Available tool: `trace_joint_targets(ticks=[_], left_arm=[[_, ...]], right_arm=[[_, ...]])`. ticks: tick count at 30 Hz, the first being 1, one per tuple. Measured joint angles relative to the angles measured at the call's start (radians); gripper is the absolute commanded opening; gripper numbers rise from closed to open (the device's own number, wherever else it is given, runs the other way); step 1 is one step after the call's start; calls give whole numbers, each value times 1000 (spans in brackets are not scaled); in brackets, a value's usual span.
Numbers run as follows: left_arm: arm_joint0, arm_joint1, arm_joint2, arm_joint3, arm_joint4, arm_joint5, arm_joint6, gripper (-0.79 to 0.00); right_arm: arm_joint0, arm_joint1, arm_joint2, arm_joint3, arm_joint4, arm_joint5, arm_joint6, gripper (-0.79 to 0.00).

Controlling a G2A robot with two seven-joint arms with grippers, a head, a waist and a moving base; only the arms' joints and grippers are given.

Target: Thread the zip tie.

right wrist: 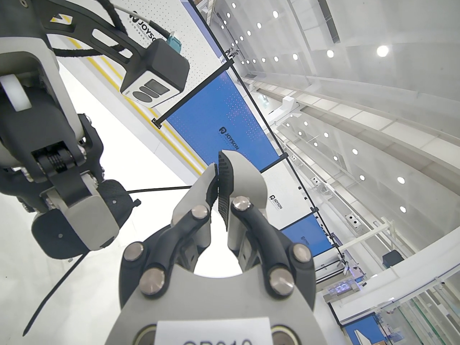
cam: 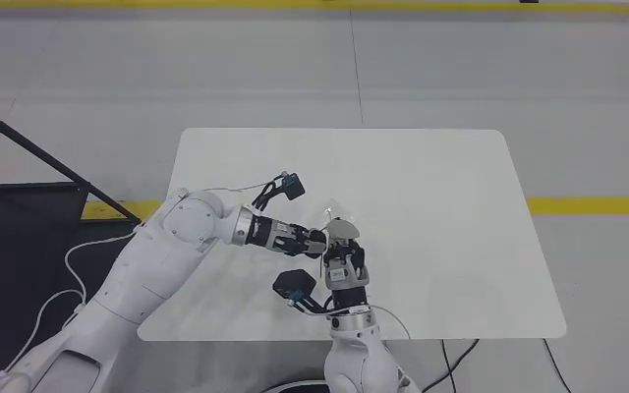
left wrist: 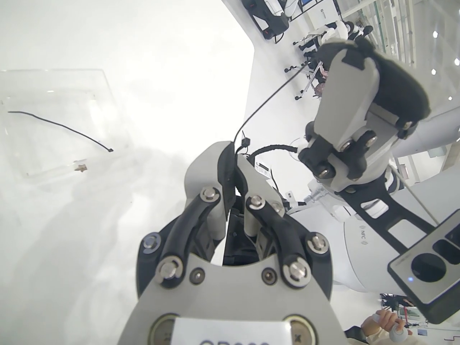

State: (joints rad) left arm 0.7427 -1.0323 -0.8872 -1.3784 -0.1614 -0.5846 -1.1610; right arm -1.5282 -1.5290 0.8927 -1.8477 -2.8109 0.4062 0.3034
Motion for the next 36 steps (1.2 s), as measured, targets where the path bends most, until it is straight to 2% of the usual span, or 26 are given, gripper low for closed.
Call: trace_joint_targets(ticks=[6, 15, 27, 30, 36], left_arm=[[6, 5, -18, 2, -2, 17, 7, -785], [6, 5, -36, 24, -36, 90, 28, -785], [8, 5, -37, 24, -40, 101, 37, -785], [13, 3, -35, 16, -37, 126, 50, -785], [-23, -4, -25, 64, -107, 118, -37, -785]], right_arm=[[-20, 1, 10, -21, 17, 30, -28, -785], [-70, 8, 21, -66, 114, 86, -145, -785], [-72, 8, 21, -69, 122, 85, -148, -785], [-67, 11, 29, -66, 116, 63, -169, -785], [-70, 27, 51, -66, 140, -28, -329, -785]])
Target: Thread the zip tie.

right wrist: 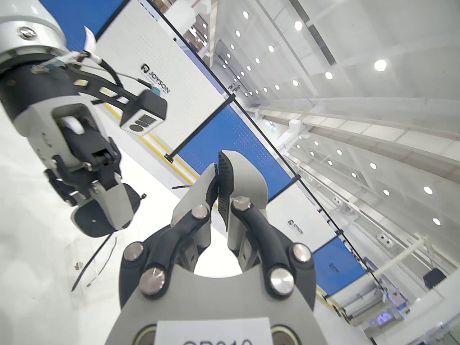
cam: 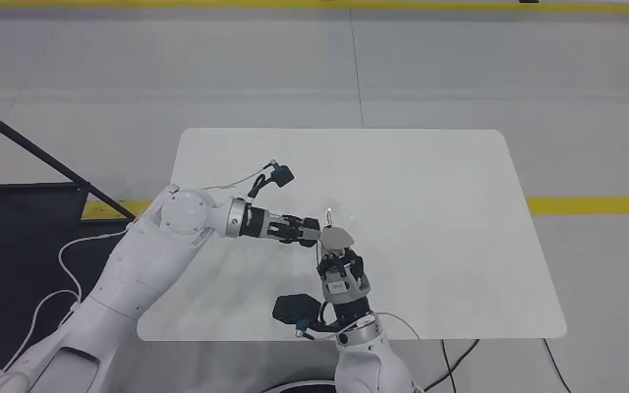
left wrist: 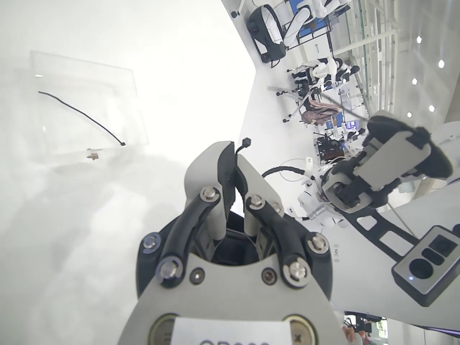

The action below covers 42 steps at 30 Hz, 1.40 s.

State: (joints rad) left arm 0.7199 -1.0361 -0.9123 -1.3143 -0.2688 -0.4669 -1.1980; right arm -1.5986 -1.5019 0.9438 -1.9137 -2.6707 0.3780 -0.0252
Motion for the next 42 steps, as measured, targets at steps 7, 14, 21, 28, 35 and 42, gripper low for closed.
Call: trace_joint_targets(ticks=[7, 14, 21, 28, 35, 42], left_arm=[[-37, -8, 8, 53, -66, -23, -81, -785], [-43, -11, 10, 68, -74, -24, -79, -785], [-43, -11, 10, 68, -74, -24, -79, -785], [-43, -11, 10, 68, -74, -24, -79, -785], [-43, -11, 10, 68, -74, -24, -79, -785], [-43, -11, 10, 68, -74, -24, -79, -785]], right_arm=[[-24, 22, 49, -19, 22, -81, -133, -785], [-43, 33, 65, -31, 13, -83, -176, -785], [-43, 39, 61, -33, -10, -95, -172, -785], [-29, 40, 55, -26, -44, -100, -132, -785], [-14, 40, 42, -20, -50, -108, -104, -785], [-18, 45, 44, -23, -51, -101, -111, -785]])
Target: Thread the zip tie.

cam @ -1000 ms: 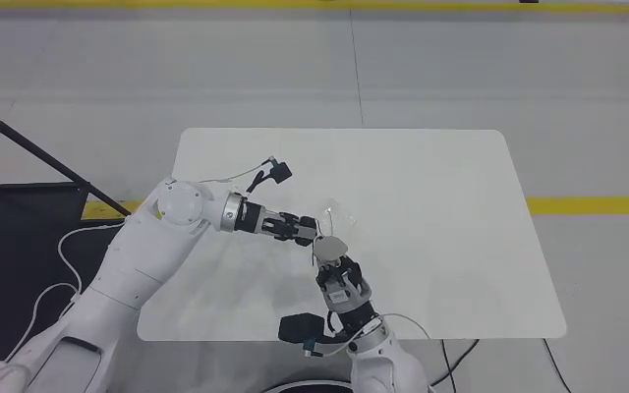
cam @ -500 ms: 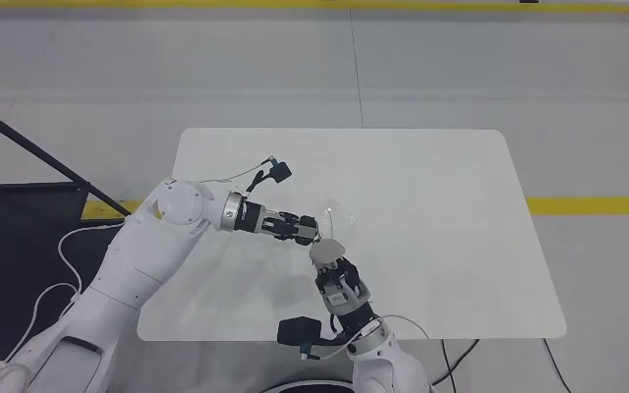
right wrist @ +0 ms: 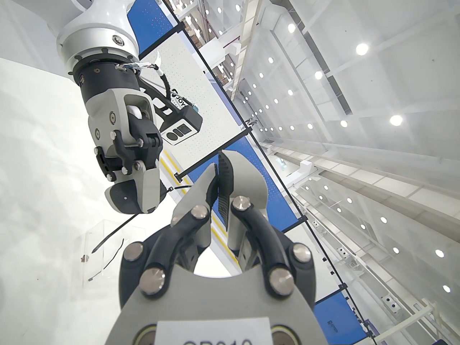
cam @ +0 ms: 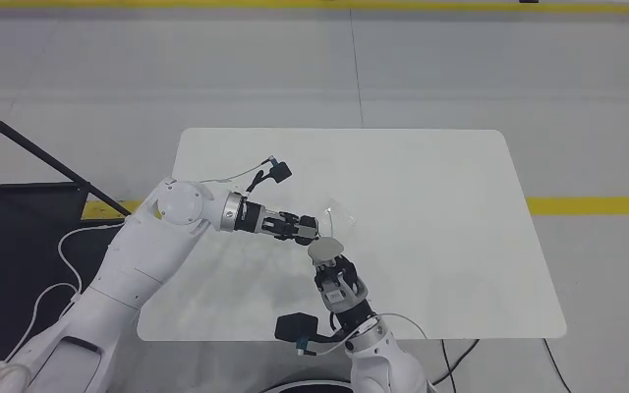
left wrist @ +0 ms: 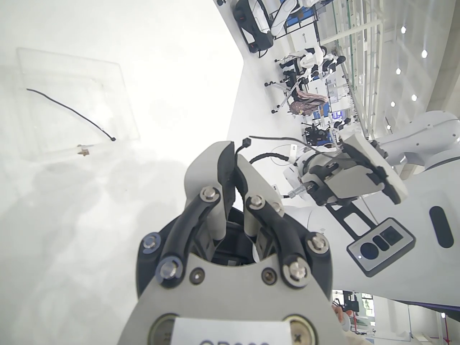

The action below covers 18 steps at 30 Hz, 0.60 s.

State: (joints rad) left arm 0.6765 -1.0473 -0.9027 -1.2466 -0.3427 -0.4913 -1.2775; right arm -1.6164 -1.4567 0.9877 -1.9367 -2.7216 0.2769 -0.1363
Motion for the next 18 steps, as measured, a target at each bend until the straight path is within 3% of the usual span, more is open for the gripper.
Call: trace_joint_targets(ticks=[18], left_arm=[[0, 0, 0, 0, 0, 0, 0, -785]], right_arm=[[-5, 13, 0, -3, -10, -9, -22, -785]])
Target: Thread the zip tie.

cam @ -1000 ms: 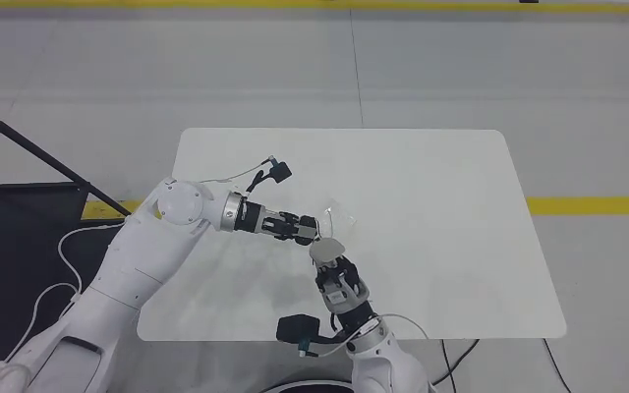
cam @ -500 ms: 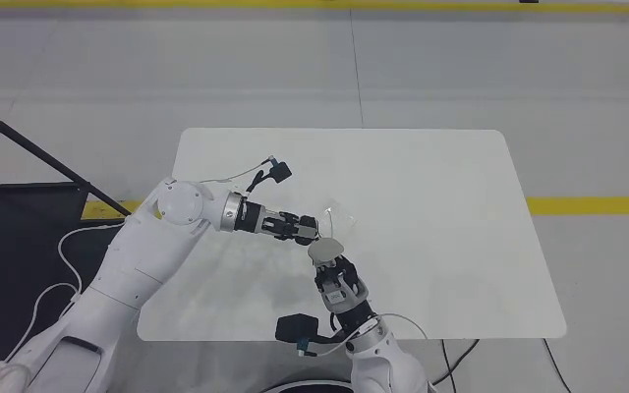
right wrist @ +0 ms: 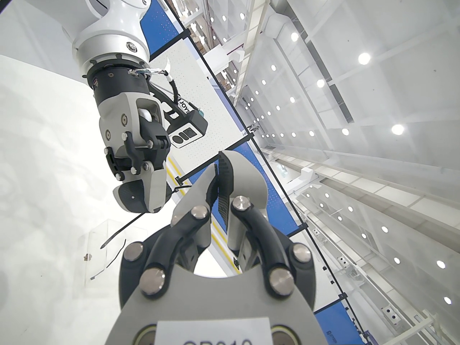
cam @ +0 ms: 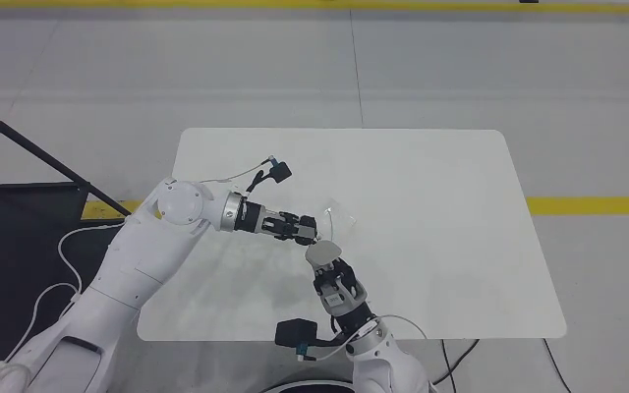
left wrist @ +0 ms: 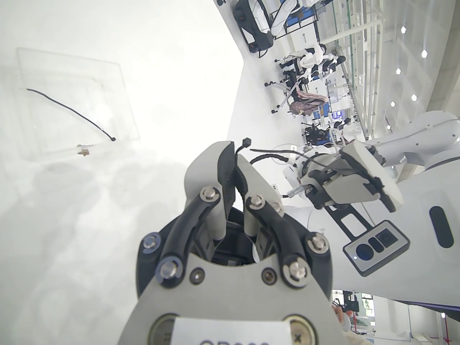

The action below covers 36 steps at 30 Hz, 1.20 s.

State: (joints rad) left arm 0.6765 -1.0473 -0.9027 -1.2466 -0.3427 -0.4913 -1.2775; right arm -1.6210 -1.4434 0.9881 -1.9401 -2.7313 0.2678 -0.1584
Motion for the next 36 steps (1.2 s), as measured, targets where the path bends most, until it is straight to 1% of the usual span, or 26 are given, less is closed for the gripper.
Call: trace_joint_targets(ticks=[24, 36], left_arm=[[0, 0, 0, 0, 0, 0, 0, -785], [0, 0, 0, 0, 0, 0, 0, -785]], right_arm=[[10, 7, -15, 7, 2, 27, 29, -785], [24, 10, -18, 14, 3, 5, 42, -785]])
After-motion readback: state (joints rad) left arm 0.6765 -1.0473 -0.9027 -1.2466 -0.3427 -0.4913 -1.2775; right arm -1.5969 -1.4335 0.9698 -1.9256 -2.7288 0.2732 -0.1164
